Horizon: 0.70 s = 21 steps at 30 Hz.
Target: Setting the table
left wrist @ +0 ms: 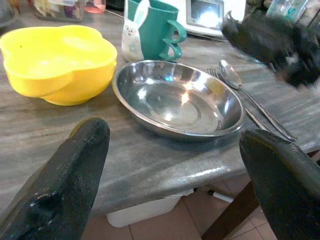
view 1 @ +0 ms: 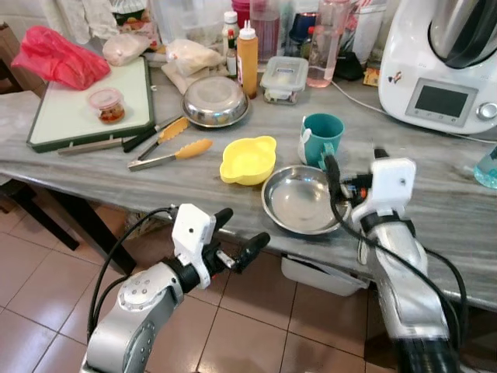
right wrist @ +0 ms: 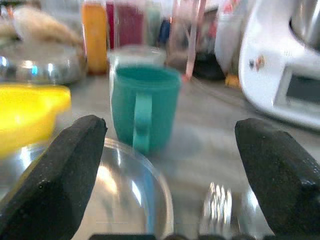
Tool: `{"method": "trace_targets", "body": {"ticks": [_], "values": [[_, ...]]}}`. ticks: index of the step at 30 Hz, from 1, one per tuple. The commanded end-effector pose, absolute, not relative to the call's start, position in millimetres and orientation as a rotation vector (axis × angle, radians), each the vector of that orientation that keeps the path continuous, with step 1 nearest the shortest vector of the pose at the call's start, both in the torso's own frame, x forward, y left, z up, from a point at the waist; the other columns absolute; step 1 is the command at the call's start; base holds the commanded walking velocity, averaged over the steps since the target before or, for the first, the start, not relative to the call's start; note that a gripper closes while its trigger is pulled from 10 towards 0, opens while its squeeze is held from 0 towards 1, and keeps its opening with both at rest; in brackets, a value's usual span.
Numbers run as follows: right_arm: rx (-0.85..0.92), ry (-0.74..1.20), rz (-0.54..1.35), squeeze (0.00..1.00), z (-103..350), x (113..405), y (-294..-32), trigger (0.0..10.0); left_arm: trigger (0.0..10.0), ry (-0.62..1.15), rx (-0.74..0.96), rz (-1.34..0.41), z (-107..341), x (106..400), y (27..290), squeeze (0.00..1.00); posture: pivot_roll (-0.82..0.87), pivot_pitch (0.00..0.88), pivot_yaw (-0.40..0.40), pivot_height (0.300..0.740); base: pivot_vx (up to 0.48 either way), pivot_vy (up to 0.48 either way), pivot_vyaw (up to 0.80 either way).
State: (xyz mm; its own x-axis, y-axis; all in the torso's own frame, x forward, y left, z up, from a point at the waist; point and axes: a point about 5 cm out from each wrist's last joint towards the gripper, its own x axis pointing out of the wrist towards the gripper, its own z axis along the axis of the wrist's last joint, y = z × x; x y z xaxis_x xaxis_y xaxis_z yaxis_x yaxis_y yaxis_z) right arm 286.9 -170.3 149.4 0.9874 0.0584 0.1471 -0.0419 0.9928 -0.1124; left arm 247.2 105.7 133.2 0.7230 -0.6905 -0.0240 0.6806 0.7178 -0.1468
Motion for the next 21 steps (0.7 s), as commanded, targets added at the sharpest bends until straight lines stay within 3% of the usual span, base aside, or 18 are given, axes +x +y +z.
{"method": "trace_targets", "body": {"ticks": [1, 8, 21], "values": [[-0.107, -0.161, 0.051, 1.00, 153.9, 282.5, -170.7, 10.0, 10.0, 0.074, -0.124, -0.746, 133.5, 248.7, 108.8, 0.00, 0.03, 0.068, 0.025, 0.740, 0.000, 0.000, 0.00], [-0.118, -0.103, 0.065, 1.00, 143.8, 263.3, -171.7, 10.0, 10.0, 0.070, -0.104, -0.713, 132.6, 251.3, 115.1, 0.00, 0.02, 0.044, 0.034, 0.740, 0.000, 0.000, 0.00], [-0.187, -0.104, 0.053, 1.00, 136.6, 240.8, -168.6, 10.0, 10.0, 0.000, 0.044, -0.370, 128.9, 266.5, 143.9, 0.00, 0.02, 0.000, 0.044, 0.740, 0.000, 0.000, 0.00]]}}
